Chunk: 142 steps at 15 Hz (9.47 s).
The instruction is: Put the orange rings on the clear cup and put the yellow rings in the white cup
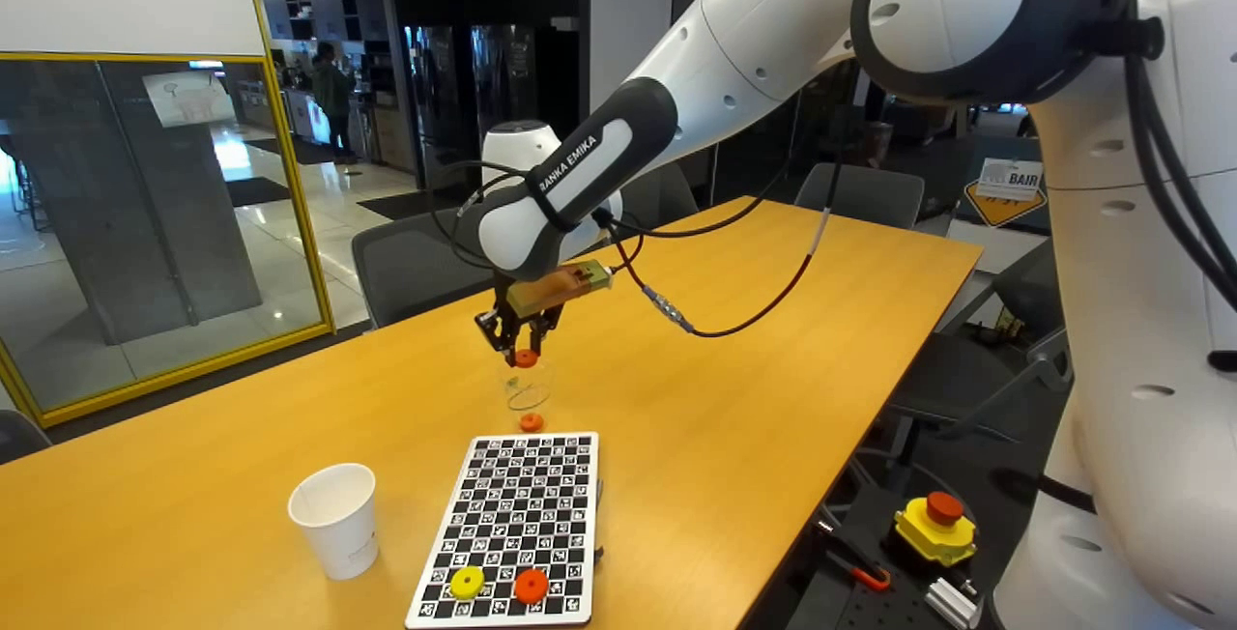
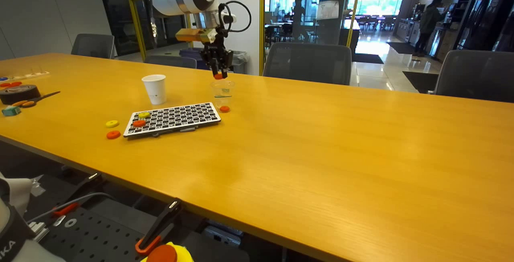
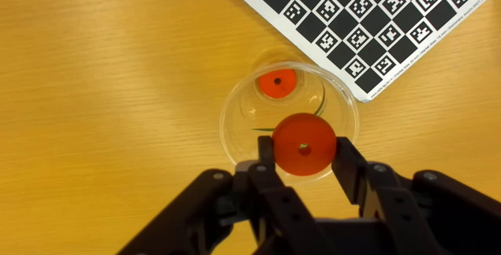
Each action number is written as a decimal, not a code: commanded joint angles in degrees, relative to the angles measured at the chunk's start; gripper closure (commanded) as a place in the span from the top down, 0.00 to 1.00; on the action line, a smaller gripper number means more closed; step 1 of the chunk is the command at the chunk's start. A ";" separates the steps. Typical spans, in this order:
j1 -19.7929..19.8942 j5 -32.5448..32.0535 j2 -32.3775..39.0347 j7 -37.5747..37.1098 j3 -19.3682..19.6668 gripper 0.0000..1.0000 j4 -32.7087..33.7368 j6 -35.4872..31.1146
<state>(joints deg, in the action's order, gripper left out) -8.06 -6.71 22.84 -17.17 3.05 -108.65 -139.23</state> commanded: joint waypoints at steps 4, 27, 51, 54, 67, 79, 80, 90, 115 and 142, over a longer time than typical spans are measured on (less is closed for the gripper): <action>0.05 -0.45 1.39 -0.89 -0.03 0.82 3.07 2.26; -6.79 9.27 -9.83 -1.10 -14.34 1.00 -30.22 -9.07; -14.52 -1.50 -7.15 -12.02 -7.40 1.00 -32.48 -20.21; -14.66 -1.72 -6.52 -12.00 -7.00 0.72 -32.10 -20.08; -15.89 -5.84 -8.69 -14.71 -4.03 0.23 -30.90 -17.18; -5.70 -6.21 -12.92 -7.32 -4.69 0.22 -18.22 -6.90; -4.68 -5.63 -12.40 -5.83 -4.72 0.22 -16.99 -6.70; 1.89 -0.03 0.15 5.82 -4.30 0.22 -1.08 -2.36; 2.05 -1.42 1.15 5.01 -1.58 0.97 0.91 -0.48; -7.34 6.22 -1.59 3.82 -14.08 1.00 -16.23 -2.38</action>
<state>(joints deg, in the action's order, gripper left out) -14.73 -1.61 19.20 -12.60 -11.12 -126.04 -139.00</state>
